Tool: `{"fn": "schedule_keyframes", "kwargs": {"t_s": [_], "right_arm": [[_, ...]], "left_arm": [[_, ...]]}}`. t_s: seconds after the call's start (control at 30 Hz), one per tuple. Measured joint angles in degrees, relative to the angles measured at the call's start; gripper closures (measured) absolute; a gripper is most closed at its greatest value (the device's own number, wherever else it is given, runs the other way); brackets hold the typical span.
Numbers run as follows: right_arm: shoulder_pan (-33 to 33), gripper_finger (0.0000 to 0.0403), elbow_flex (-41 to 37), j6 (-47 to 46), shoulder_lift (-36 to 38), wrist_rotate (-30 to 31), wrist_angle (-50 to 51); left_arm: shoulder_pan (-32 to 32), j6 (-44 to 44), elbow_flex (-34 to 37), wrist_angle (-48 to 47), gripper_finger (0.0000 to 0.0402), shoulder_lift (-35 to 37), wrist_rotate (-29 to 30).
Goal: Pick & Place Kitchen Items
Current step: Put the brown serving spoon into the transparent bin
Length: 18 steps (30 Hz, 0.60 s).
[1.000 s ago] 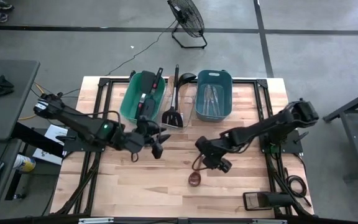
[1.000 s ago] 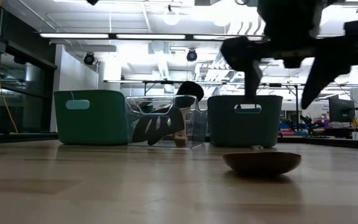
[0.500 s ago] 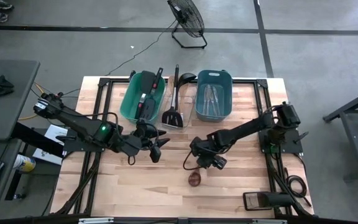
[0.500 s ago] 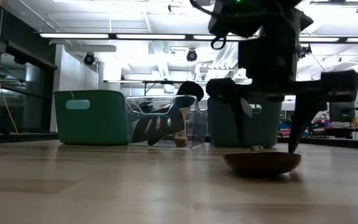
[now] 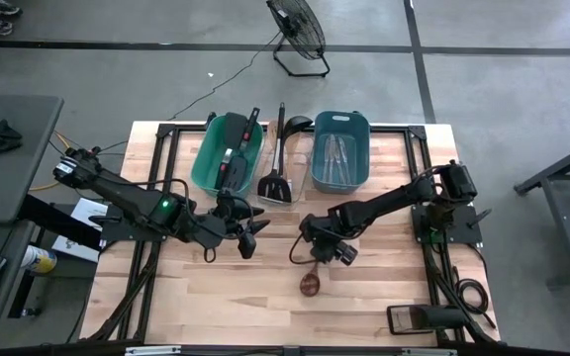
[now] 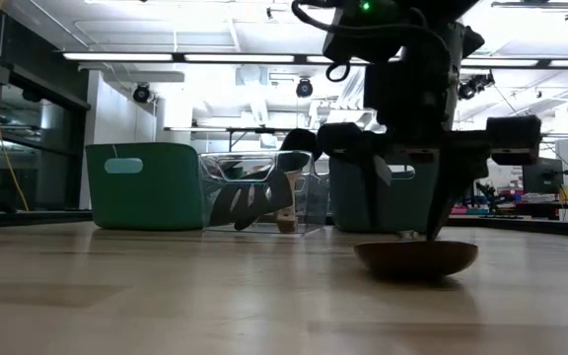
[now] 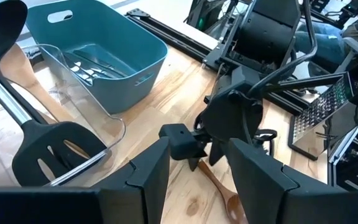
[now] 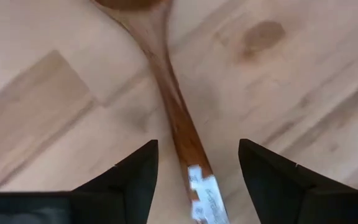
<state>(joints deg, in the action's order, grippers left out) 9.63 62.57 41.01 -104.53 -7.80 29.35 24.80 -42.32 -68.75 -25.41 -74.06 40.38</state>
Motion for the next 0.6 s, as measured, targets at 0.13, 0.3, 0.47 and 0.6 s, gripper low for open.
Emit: {"fn": "schedule_keyframes", "kwargs": {"t_s": [0.13,0.3,0.47,0.6], "right_arm": [[0.2,0.0206,0.0,1.2,-0.8,-1.3,-0.4],[0.5,0.0219,0.1,1.9,-2.4,-1.7,-1.0],[0.4,0.0230,0.2,1.7,-3.4,-2.2,-0.8],[0.3,0.0250,0.2,0.9,-3.5,-2.9,-0.1]], "left_arm": [[0.0,0.0,0.0,-0.1,0.0238,0.0,0.0],[0.0,-0.5,0.0,-0.4,0.0238,0.0,0.0],[0.0,-2.0,0.0,-1.0,0.0238,0.0,0.0],[0.0,-3.0,0.0,-1.1,0.0238,0.0,-0.4]]}}
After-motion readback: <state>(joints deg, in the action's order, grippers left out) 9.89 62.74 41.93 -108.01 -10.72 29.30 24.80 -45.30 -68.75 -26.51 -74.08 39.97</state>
